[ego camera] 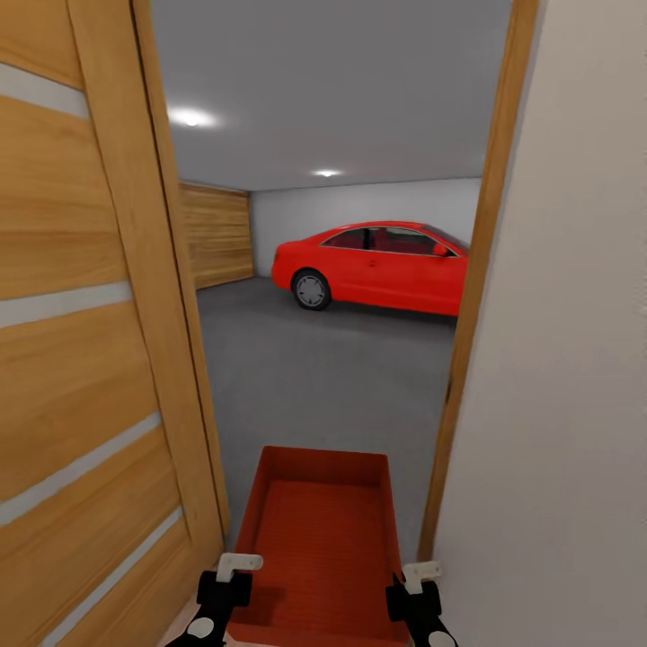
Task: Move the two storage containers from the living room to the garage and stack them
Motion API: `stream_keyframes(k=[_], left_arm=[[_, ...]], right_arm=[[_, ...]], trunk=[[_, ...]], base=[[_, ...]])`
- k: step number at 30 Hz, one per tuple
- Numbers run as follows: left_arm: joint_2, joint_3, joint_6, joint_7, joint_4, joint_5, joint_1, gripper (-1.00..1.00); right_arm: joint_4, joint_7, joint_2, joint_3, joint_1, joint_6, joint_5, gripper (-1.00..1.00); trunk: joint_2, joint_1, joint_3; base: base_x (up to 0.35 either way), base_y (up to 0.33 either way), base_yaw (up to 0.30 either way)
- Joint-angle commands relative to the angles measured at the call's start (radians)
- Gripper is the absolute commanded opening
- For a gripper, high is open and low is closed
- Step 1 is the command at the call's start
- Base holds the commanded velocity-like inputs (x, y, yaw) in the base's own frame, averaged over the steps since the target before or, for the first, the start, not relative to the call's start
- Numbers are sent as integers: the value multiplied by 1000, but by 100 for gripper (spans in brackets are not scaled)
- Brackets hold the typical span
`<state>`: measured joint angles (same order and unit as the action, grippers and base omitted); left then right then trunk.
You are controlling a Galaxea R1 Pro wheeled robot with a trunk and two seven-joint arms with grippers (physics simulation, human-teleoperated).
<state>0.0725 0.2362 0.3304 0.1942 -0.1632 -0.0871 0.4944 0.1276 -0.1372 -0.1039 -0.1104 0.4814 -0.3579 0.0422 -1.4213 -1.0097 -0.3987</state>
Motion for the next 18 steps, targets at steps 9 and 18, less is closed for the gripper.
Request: stream_keyframes(k=[9,18], left_arm=[[1,-46,1,8,-18,-49,1,-100],[0,-46,1,8,-18,-49,1,-100]], right_arm=[[-2,-11,0,-6,0,1,8,-100],[-2,-12,-1,-6,0,1,8,-100]], trunk=[[-1,0,-1],[-1,0,-1]], base=[[0,333,-298],[49,348,-300]])
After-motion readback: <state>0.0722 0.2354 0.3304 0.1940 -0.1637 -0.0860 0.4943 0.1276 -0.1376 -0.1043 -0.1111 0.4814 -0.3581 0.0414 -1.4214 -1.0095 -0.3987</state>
